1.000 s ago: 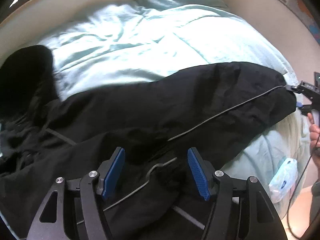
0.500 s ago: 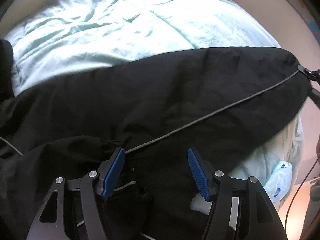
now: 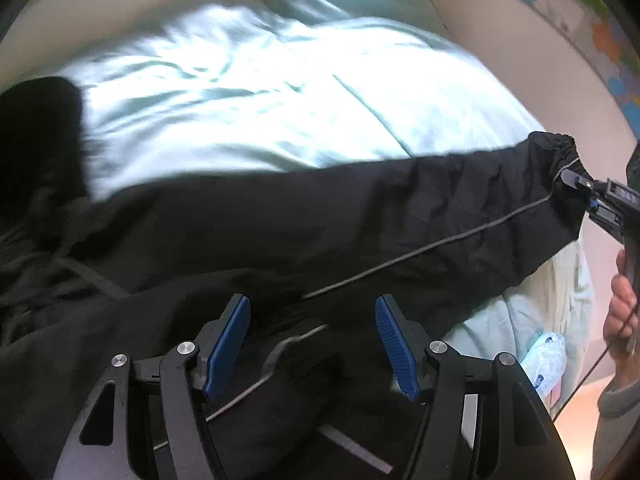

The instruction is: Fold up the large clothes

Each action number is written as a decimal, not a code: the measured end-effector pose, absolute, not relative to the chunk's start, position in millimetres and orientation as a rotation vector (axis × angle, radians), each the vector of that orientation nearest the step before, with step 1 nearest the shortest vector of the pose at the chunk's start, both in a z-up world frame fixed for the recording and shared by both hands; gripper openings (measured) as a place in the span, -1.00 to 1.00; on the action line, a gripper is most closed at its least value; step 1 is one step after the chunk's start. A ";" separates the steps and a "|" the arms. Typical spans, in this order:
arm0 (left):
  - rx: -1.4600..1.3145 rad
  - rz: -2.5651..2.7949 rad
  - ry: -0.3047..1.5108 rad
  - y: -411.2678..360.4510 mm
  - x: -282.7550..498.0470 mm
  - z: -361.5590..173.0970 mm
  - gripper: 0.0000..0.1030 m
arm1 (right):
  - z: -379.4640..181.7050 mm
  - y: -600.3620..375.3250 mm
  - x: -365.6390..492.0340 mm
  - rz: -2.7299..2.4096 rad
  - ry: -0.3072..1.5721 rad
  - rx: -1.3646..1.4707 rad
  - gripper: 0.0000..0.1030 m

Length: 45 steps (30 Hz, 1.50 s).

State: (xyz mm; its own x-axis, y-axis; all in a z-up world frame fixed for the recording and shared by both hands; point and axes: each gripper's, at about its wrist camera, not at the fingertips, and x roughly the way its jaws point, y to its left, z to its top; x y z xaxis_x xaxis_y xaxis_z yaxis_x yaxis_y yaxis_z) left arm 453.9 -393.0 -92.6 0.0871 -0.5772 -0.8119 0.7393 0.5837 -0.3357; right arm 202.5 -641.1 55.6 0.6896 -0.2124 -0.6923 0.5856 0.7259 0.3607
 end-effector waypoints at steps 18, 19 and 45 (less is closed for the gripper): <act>0.006 -0.478 1.109 -98.0 498.2 -80.6 0.29 | -13.0 -259.8 426.6 0.187 1.042 0.259 -0.45; -0.001 -0.459 1.109 -87.0 497.9 -82.2 0.29 | -25.7 -238.6 436.6 0.215 1.073 0.240 -0.45; -0.237 -0.663 1.228 -93.5 526.8 -131.7 0.30 | -56.7 -271.4 404.9 0.151 1.145 0.228 0.28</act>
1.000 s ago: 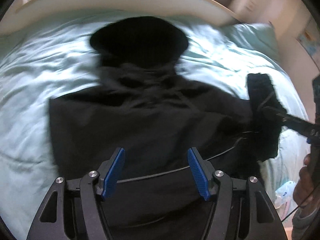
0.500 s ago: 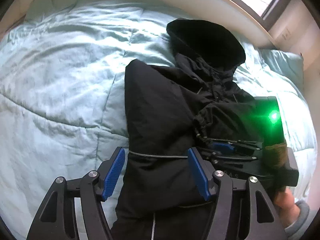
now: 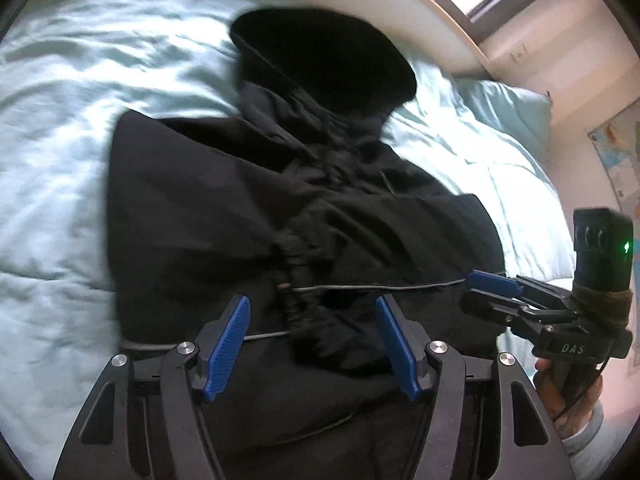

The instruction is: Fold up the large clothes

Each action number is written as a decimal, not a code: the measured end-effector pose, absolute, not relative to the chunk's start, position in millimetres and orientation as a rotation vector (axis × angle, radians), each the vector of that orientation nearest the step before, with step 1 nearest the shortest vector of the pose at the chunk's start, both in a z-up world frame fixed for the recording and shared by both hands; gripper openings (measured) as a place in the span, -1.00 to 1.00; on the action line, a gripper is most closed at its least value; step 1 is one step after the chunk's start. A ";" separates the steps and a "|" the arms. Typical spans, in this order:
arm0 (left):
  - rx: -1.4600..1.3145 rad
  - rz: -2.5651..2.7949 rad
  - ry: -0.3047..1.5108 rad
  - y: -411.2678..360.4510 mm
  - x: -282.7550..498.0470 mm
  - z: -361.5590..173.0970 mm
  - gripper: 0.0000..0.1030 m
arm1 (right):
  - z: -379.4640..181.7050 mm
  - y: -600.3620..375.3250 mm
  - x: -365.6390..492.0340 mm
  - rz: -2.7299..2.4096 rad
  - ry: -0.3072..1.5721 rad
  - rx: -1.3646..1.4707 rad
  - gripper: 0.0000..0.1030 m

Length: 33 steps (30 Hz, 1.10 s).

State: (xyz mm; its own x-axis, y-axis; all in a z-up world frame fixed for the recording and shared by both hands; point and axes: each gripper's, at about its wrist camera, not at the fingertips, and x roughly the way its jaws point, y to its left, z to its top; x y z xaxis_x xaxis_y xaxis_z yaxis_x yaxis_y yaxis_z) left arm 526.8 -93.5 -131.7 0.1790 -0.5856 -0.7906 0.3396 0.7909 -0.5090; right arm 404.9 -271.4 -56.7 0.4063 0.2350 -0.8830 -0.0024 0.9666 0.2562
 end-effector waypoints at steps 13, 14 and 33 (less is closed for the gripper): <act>-0.175 -0.630 1.279 -130.0 534.7 -159.6 -0.70 | -64.1 -353.6 368.6 -0.048 1.158 0.311 0.28; -0.202 -0.630 1.244 -124.2 533.9 -149.5 -0.72 | -63.2 -357.2 368.5 -0.060 1.155 0.311 0.28; -0.227 -0.328 1.323 -25.2 540.2 -172.6 -0.61 | -127.1 -341.8 411.5 -0.227 1.270 0.042 0.28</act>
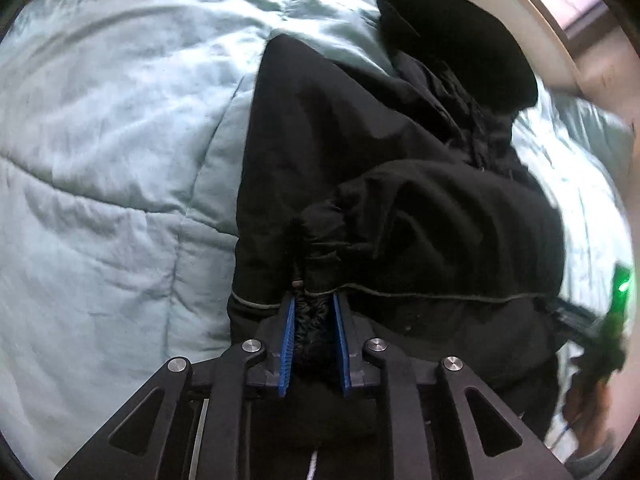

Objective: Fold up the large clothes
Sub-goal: 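Grasp the black hood with both grippers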

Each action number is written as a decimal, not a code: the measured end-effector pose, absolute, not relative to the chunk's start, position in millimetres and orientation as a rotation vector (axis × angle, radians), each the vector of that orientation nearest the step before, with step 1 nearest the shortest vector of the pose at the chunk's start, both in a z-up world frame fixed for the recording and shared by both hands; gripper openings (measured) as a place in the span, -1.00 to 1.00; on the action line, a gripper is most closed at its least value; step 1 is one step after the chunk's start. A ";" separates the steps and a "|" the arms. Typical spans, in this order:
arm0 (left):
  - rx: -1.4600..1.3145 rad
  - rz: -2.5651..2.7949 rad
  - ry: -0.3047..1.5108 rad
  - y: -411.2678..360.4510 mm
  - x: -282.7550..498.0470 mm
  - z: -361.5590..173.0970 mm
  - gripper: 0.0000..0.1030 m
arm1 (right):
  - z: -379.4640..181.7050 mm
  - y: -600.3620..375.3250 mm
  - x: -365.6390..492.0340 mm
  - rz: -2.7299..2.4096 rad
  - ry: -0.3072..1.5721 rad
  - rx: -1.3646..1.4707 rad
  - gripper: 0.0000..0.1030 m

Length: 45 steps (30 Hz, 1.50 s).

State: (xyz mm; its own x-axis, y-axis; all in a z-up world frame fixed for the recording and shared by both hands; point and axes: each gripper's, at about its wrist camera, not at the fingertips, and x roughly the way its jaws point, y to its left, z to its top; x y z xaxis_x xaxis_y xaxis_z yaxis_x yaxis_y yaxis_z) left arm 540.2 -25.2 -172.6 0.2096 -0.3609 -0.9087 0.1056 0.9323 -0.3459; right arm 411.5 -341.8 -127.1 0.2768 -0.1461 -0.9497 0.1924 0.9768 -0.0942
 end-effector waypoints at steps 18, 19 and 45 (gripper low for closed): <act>-0.170 -0.492 1.380 -86.2 571.9 -186.8 -0.34 | -119.8 -364.6 473.4 -0.224 1.223 0.126 0.26; -0.185 -0.494 1.376 -85.0 573.4 -185.1 -0.34 | -119.5 -363.5 475.2 -0.225 1.229 0.116 0.26; -0.150 -0.310 1.050 -144.1 787.6 -119.9 -0.30 | -50.8 -394.1 666.9 -0.146 1.017 0.240 -0.33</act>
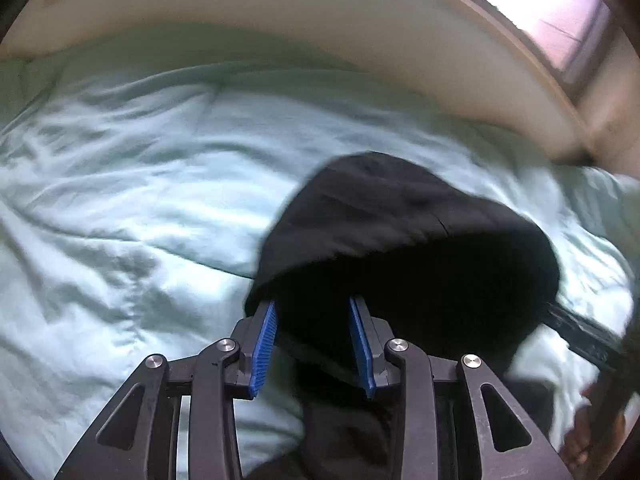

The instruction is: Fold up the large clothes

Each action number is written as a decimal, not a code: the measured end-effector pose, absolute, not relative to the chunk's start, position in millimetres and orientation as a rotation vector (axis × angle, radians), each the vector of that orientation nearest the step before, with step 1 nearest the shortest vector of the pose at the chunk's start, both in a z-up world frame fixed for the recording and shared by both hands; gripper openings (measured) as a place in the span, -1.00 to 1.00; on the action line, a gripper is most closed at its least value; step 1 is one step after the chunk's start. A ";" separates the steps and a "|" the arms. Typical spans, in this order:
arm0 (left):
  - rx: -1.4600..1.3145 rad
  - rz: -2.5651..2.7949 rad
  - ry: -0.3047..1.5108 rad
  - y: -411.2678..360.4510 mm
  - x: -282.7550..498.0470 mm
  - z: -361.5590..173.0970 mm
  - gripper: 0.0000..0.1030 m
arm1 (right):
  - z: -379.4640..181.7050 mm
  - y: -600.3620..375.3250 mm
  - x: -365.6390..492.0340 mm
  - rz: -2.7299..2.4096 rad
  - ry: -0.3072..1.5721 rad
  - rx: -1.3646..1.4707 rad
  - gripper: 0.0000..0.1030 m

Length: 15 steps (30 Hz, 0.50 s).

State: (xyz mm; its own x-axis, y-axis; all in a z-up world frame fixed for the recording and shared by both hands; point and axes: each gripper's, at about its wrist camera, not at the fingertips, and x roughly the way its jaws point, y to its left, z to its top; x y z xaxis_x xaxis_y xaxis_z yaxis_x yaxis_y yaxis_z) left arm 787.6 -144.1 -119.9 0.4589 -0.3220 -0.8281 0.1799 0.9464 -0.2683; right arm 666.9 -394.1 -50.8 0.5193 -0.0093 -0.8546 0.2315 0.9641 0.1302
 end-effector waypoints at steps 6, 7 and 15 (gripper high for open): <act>-0.394 -0.355 1.007 -96.4 785.1 -104.7 -0.99 | -34.1 -414.9 639.7 -0.109 0.943 0.315 -0.90; -0.438 -0.394 0.997 -87.7 779.8 -97.9 -0.99 | -25.0 -416.1 625.0 -0.093 0.915 0.329 -0.90; -0.409 -0.320 1.243 -82.3 793.6 -188.3 -0.97 | -85.0 -390.4 629.5 -0.114 1.027 0.160 -0.90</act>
